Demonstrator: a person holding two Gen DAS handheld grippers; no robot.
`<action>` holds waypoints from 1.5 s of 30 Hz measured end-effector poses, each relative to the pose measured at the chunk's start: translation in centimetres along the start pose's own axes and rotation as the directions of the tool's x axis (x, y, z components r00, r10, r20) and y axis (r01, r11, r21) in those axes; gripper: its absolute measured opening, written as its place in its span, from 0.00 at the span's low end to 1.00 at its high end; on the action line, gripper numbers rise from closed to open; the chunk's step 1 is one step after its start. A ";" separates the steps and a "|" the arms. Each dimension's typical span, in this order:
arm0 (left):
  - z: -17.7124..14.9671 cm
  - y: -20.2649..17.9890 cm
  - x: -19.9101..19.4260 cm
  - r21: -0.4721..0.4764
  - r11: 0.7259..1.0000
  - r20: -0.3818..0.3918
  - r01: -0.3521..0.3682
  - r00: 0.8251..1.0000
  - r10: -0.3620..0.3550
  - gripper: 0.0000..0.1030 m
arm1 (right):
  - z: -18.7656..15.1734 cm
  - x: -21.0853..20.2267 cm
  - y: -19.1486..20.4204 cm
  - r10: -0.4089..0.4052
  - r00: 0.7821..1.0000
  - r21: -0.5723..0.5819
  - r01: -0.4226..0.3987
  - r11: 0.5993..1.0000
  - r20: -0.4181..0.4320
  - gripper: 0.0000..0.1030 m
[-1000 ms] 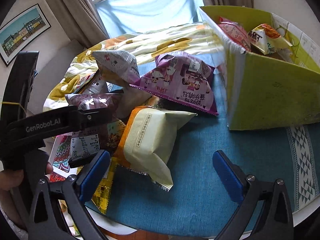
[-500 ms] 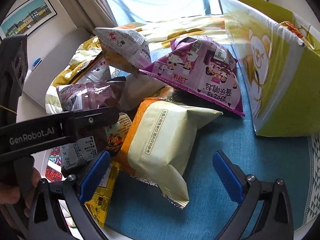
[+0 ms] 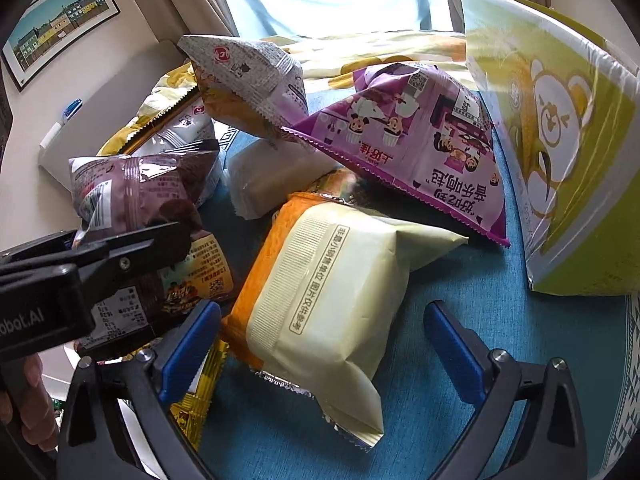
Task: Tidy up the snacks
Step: 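Grasp the purple-grey bag with the left tool while the right tool grasps the cream bag, then lower both held bags into the yellow box and open both tools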
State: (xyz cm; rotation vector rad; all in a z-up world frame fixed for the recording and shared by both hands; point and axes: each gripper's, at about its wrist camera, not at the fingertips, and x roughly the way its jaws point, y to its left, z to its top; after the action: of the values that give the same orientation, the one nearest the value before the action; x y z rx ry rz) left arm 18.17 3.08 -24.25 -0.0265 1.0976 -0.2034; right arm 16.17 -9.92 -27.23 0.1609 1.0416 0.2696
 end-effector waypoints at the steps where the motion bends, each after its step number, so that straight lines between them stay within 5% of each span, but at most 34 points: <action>1: 0.0 -0.1 0.0 0.001 1.000 0.000 -0.001 1.000 0.001 0.57 | 0.1 0.1 0.0 0.005 1.000 -0.001 -0.005 1.000 0.002 0.95; 11: -0.4 -0.5 -0.7 0.015 1.000 0.008 -0.005 1.000 0.005 0.57 | 0.7 0.0 -0.6 0.046 0.999 -0.011 -0.046 0.999 0.000 0.74; 23: -1.0 -1.9 -5.2 0.013 1.000 0.062 0.020 0.998 -0.021 0.57 | 0.2 -4.8 -0.9 0.021 0.997 -0.031 -0.018 0.999 0.071 0.73; 33: 0.1 -3.5 -13.3 -0.020 0.998 0.162 0.067 0.985 -0.063 0.57 | 0.3 -13.8 0.0 -0.013 0.981 -0.061 0.025 0.998 0.193 0.73; 39: 2.9 -8.5 -16.3 0.042 0.994 0.235 0.099 0.966 -0.106 0.57 | 1.0 -21.4 -1.6 0.010 0.955 -0.034 0.000 0.999 0.295 0.73; 45: 6.5 -15.8 -15.1 0.105 0.985 0.231 0.139 0.960 -0.161 0.57 | 3.3 -25.8 -6.6 -0.045 0.930 -0.008 0.052 0.999 0.365 0.73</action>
State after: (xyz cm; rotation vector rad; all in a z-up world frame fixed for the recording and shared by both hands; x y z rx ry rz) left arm 14.87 -10.28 -6.04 -0.0544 0.8456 -0.3755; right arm 7.69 -23.90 -5.97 0.1616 0.6716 0.1940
